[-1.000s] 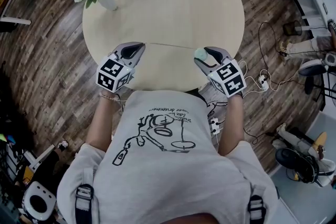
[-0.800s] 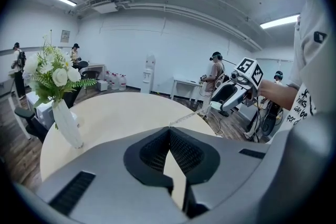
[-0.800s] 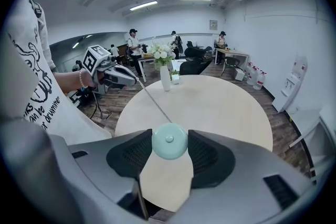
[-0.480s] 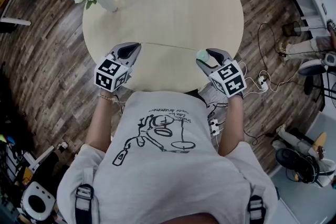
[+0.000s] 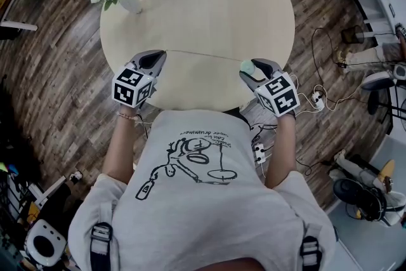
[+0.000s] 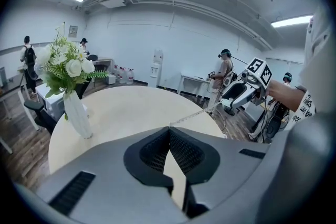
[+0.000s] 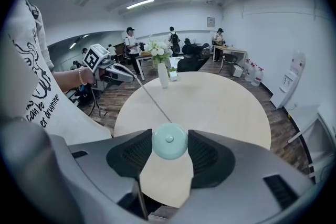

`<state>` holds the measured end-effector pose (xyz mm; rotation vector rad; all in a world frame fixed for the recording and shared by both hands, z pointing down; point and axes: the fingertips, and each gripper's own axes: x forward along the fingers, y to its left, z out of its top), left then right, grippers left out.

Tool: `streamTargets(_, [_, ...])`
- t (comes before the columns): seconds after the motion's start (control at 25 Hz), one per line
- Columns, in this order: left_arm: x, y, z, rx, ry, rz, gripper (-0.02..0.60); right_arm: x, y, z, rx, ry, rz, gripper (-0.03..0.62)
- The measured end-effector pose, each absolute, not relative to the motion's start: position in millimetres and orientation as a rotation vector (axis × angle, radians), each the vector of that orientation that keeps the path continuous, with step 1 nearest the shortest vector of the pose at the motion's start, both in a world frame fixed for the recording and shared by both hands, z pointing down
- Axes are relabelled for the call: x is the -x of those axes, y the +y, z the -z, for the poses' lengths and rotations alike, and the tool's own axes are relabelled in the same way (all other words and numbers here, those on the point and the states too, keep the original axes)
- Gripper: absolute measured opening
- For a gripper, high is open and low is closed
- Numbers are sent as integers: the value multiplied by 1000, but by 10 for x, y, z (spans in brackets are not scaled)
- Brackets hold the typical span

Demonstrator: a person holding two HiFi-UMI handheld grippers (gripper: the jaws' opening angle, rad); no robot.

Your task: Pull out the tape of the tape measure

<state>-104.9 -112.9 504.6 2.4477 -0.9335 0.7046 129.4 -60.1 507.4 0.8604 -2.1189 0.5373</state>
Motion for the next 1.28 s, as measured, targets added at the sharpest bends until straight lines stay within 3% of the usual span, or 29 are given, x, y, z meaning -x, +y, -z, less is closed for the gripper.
streamTargets(1.28, [1323,-1261,-5327,-2257,-935,-728,21,-1524,-593,-5274,-887,-2063,-682,222])
